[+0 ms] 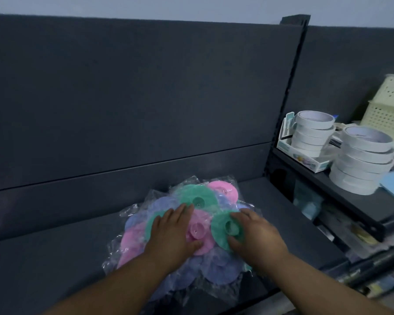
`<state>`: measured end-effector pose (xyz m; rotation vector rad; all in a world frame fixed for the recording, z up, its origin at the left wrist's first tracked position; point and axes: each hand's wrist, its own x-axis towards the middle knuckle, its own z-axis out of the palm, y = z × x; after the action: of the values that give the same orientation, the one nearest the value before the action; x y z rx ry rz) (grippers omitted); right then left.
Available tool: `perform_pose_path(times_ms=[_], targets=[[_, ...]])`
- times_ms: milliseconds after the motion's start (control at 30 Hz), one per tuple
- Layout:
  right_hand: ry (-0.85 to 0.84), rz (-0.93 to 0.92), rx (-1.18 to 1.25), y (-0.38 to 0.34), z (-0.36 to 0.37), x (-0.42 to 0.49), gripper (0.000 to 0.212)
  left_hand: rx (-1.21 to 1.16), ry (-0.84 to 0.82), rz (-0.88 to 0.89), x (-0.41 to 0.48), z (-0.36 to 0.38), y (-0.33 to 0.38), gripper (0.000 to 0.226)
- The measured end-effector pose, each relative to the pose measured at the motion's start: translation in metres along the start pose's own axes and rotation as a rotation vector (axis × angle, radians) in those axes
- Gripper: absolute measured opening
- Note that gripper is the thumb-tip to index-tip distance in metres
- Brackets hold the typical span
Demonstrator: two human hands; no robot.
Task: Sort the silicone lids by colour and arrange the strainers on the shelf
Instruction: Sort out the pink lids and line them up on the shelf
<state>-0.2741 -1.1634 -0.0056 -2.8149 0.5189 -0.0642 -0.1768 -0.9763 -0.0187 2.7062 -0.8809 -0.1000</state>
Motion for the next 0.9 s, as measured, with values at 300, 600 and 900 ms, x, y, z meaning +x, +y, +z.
perform_pose_path(times_ms=[300,600,900], targets=[[0.063,0.200,0.418,0.004,-0.026,0.069,0.056,-0.386,0.271,-0.061,0.015,-0.016,0.010,0.084],[0.115,0.401,0.804,-0.004,-0.015,0.123,0.037,-1.008,0.186,-0.349,0.030,-0.040,0.002,0.034],[0.512,-0.035,0.980,-0.038,-0.055,0.112,0.007,-0.764,0.475,-0.291,0.026,-0.064,-0.001,0.016]])
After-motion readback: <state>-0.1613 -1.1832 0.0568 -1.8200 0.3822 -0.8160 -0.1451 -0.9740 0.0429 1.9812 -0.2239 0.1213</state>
